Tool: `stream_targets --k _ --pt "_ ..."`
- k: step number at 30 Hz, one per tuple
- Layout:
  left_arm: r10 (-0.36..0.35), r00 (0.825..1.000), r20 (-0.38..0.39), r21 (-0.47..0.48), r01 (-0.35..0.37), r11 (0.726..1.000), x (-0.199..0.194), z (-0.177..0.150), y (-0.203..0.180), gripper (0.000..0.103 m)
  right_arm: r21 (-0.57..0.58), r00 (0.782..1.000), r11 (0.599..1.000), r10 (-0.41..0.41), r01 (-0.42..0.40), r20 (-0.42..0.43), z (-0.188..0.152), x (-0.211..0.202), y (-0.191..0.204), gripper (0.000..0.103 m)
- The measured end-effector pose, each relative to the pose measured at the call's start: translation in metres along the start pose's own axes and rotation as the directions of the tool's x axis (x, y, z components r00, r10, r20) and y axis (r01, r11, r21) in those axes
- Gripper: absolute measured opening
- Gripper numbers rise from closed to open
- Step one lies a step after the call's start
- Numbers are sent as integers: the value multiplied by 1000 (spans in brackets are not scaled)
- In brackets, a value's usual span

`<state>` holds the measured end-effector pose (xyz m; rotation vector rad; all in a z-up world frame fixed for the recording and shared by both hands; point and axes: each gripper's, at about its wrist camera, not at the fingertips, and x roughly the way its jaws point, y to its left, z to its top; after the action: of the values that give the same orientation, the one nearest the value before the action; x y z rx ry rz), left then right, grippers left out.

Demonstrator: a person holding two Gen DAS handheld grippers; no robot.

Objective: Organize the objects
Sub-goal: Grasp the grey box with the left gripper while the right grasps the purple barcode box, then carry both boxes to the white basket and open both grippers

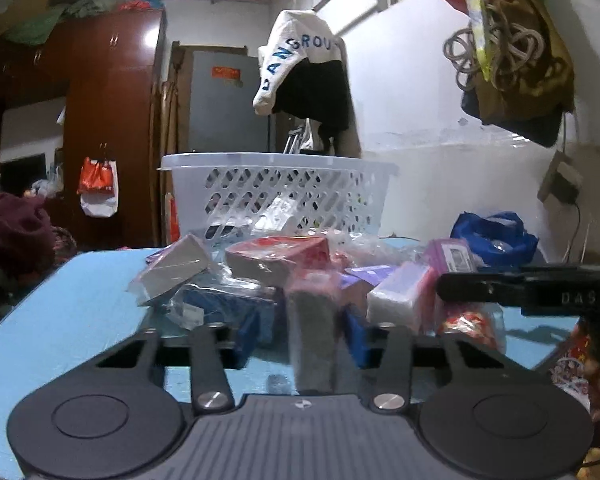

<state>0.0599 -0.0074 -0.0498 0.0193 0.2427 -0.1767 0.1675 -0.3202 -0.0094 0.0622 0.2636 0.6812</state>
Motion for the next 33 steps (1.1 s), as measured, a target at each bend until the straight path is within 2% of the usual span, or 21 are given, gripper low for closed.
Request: stream_targets --k 1,2,7,12,15,17,18,19,28,33 --pt "0 1000 6 13 0 1000 -1 -1 -2 34 0 1000 1000 -2 2 0 -1 -1 0 51" --pt "-2 1000 12 20 2 1000 -3 -2 -3 31 1 1000 1000 0 0 2 -2 -2 0 49" --pt "4 1000 23 38 -5 999 -8 -4 -2 31 3 1000 1000 -16 16 21 0 -8 0 48" --pt "27 1000 5 53 -27 998 -1 -5 -6 40 -16 1000 1000 -16 15 -23 -4 4 3 58" --pt "31 999 -20 59 -30 998 5 -8 -5 43 0 999 1000 -7 7 -36 -7 8 0 55" --pt "18 1000 -21 47 -17 999 5 -9 -3 43 1 1000 1000 -15 15 -22 -8 4 -1 54" --pt "10 1000 -14 35 -9 999 4 -9 -1 40 -9 1000 1000 -24 24 -13 -8 1 0 54" --pt "7 1000 -6 28 -7 1000 2 -9 1 32 -13 1000 1000 -28 28 -1 -8 -3 1 54" --pt "5 998 57 8 -5 1000 -12 -6 10 31 -24 997 999 -35 37 66 0 -18 3 53" --pt "8 995 96 -18 -6 1000 -15 15 20 31 -61 993 997 -43 50 111 18 -20 8 53"
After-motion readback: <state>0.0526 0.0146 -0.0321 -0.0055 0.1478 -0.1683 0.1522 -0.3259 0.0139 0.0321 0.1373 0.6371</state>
